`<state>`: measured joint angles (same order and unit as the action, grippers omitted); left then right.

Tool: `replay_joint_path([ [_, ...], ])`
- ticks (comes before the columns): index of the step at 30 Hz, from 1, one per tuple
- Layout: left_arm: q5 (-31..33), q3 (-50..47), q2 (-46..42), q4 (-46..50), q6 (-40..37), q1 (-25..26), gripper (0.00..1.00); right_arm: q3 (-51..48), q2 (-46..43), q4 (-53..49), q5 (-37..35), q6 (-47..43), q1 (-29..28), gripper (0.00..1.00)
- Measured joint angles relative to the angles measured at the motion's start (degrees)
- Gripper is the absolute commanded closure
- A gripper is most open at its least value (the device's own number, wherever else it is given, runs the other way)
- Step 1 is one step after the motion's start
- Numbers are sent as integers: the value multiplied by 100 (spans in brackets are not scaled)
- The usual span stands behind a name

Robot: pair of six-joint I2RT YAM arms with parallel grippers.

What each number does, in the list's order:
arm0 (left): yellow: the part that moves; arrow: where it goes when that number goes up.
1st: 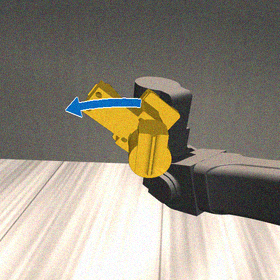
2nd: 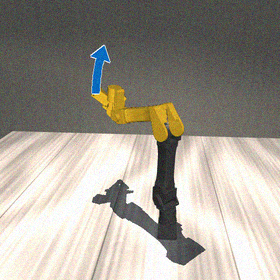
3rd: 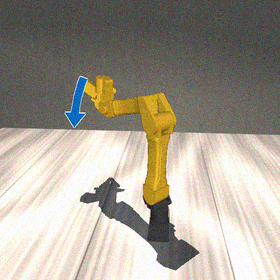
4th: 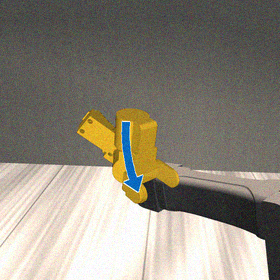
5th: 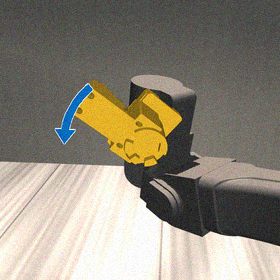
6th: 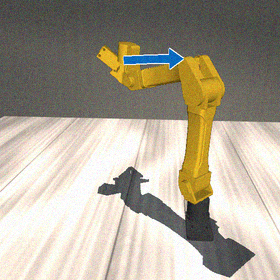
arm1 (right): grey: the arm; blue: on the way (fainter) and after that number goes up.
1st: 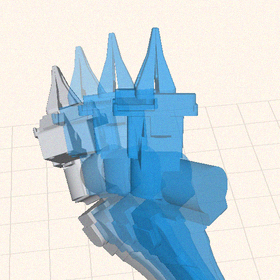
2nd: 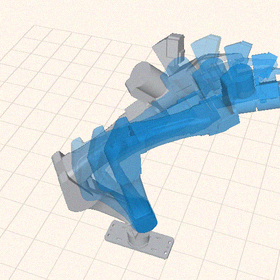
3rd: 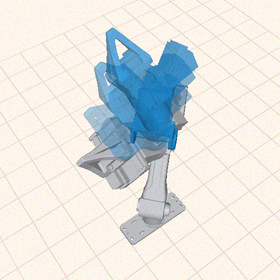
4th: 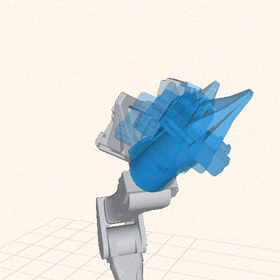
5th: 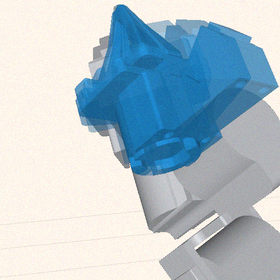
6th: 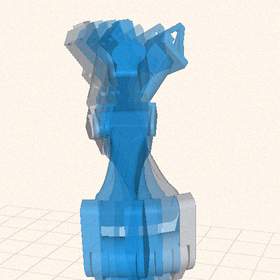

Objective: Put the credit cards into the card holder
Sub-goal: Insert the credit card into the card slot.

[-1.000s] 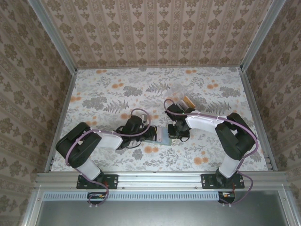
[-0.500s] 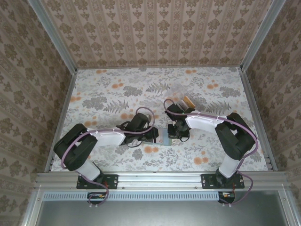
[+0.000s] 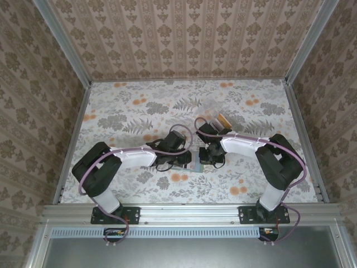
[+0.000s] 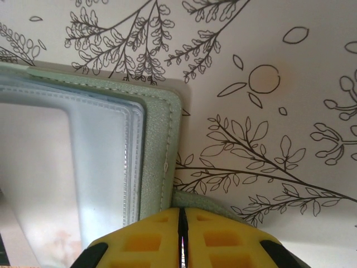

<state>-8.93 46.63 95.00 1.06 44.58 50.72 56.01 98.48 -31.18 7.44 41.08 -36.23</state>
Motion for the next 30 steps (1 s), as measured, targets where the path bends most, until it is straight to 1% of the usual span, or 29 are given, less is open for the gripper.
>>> replay_joint_path([
  [5,-2,42,11,24,-92,55,63,-367,-216,450,308,214,175,88],
  [14,-190,203,173,-15,-164,81,61,-737,-378,977,831,437,444,88],
  [19,-271,330,315,-15,-177,96,60,-787,-393,1075,920,531,476,89],
  [27,-234,332,297,-15,-175,118,59,-798,-398,1088,946,562,490,89],
  [30,-219,317,275,-26,-173,133,61,-798,-398,1088,944,560,490,89],
])
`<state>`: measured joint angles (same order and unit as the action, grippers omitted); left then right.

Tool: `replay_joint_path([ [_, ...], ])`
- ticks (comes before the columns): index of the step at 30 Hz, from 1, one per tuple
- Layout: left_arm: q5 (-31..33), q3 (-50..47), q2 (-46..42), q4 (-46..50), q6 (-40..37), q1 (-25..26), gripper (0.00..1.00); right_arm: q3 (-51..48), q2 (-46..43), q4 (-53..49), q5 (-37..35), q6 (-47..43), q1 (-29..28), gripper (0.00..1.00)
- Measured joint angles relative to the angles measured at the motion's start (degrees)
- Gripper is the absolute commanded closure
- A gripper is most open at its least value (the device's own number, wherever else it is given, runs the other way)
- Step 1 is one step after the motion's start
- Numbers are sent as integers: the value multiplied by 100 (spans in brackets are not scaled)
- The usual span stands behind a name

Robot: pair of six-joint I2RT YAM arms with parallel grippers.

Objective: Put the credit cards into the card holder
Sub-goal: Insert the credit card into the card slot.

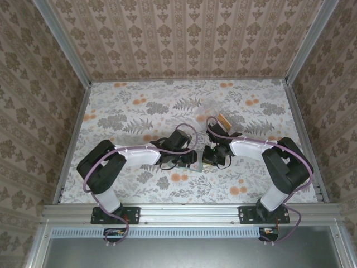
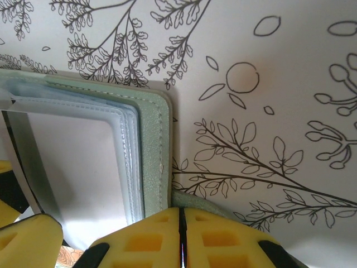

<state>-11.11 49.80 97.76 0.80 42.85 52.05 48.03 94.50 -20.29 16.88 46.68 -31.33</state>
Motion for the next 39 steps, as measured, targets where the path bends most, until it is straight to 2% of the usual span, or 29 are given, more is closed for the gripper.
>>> replay_joint_path([
  [8,-85,85,116,33,-9,4,63,-2,0,2,2,2,0,89],
  [17,173,98,-17,214,-42,55,50,20,9,-44,-44,-4,0,89],
  [23,308,-42,-236,442,-50,-118,47,83,50,-127,-57,-44,0,89],
  [35,470,-44,-629,811,-133,-223,47,151,85,-216,-57,-177,0,89],
  [37,494,-44,-815,817,-133,-223,49,153,85,-216,-57,-179,0,89],
  [39,483,-44,-964,776,-131,-221,55,153,85,-214,-57,-190,0,89],
])
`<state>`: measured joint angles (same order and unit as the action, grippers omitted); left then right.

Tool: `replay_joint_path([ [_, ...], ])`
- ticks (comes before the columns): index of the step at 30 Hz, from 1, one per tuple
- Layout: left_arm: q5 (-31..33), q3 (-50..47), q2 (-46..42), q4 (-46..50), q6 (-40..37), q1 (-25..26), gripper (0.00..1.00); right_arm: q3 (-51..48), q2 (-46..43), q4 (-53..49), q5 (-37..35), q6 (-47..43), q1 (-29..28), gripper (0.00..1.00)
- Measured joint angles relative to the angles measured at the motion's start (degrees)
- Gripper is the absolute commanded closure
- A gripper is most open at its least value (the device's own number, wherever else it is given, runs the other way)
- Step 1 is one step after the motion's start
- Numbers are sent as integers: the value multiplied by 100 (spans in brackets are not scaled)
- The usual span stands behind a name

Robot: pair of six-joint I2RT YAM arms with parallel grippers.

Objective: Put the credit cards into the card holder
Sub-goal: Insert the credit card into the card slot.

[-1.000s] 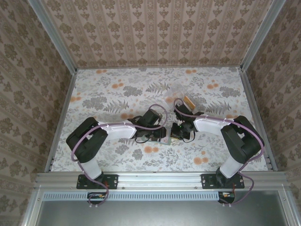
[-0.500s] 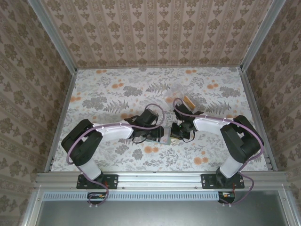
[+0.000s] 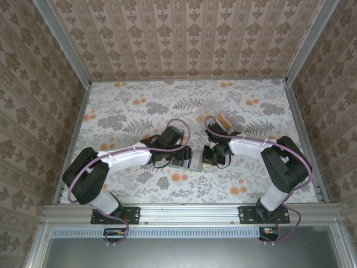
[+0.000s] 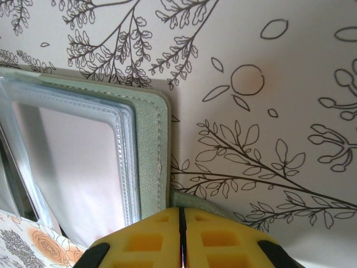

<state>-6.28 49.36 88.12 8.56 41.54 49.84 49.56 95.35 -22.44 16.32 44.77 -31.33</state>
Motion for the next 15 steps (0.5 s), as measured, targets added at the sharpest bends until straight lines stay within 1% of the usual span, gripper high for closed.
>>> replay_joint_path([
  [4,-140,15,35,-160,13,24,66,0,-2,-2,0,-4,0,89],
  [9,-302,162,551,-166,55,151,68,0,-2,-2,0,-4,0,89],
  [11,-369,223,811,-160,90,195,71,0,0,-2,0,-4,0,89],
  [15,-387,391,1150,-66,149,267,73,0,0,-2,0,-4,0,89],
])
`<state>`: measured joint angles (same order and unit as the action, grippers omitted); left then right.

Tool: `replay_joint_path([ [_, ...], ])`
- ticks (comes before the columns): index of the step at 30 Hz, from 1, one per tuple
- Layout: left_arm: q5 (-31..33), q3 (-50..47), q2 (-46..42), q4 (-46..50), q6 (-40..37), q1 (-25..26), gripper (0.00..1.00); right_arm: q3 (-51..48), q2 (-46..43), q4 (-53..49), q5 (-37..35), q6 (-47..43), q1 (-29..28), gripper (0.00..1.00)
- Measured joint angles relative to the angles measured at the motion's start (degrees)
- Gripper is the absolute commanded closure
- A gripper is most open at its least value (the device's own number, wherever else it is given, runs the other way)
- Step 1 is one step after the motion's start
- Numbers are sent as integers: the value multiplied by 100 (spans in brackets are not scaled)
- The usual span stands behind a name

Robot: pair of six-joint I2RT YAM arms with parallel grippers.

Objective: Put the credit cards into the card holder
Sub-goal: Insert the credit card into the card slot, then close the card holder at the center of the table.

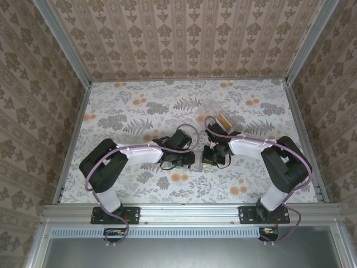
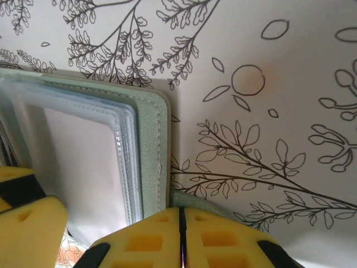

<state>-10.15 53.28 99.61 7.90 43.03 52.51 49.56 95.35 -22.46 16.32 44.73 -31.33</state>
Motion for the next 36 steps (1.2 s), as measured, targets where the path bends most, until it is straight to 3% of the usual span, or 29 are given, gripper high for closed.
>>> replay_joint_path([
  [10,-68,50,9,-98,92,109,77,0,0,2,2,0,0,89],
  [16,48,-13,-164,-72,109,109,70,74,-2,-7,-107,-59,0,87],
  [23,588,-188,-1091,31,111,87,60,422,-192,-214,-352,-280,0,82],
  [36,1147,-723,-1840,195,166,-358,52,929,-914,-1021,-1259,-756,153,69],
])
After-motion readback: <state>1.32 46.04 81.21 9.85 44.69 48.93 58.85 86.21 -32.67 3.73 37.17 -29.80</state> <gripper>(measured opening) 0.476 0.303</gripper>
